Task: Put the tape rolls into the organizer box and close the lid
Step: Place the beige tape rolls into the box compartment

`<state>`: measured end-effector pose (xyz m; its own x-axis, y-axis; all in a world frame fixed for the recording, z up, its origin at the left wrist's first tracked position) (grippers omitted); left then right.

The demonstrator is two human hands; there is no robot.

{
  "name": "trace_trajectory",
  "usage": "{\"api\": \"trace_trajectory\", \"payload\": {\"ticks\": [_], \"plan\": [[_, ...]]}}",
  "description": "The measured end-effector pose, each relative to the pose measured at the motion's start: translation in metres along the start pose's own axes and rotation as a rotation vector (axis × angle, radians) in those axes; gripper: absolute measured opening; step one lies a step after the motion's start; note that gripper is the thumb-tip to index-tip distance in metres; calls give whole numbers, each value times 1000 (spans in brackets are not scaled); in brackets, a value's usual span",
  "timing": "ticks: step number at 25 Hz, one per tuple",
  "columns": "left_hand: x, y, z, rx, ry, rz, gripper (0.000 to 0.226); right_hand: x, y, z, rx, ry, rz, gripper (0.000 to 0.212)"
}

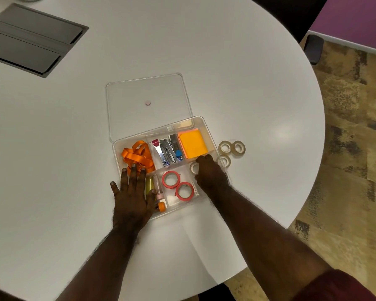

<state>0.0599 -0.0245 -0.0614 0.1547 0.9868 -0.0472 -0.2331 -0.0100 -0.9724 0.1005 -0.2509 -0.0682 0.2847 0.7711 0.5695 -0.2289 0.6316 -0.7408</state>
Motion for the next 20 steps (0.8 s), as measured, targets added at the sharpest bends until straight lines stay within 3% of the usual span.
{"api": "trace_trajectory", "payload": {"ticks": [3, 5, 8, 11, 15, 20], "plan": [[0, 1, 1, -8, 0, -5, 81, 6, -15, 4, -67, -118, -46, 32], [1, 1, 0, -7, -3, -6, 81, 6, -46, 4, -246, -209, -122, 21], [0, 1, 0, -15, -1, -8, 80, -26, -101, -5, -522, -108, -215, 24], [0, 2, 1, -25, 4, -10, 79, -72, -111, -24, -375, 84, -24, 42], [2, 3, 0, -23, -6, -11, 80, -104, -85, -39, -42, 126, 72, 57], [1, 3, 0, -19, -10, -21, 81, -104, -85, -39, -161, 97, 40, 41]]}}
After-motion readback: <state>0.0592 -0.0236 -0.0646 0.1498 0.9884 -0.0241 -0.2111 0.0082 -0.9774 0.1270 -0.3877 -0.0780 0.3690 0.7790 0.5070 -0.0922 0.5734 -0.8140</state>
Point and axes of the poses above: each hand's wrist, its own z-axis away from the middle knuckle, its own y-axis out of the palm, x = y × z, the point moved 7 cm from there along -z, towards the middle knuckle, and after that the axes turned 12 degrees about -z, right-handed, at the moved point
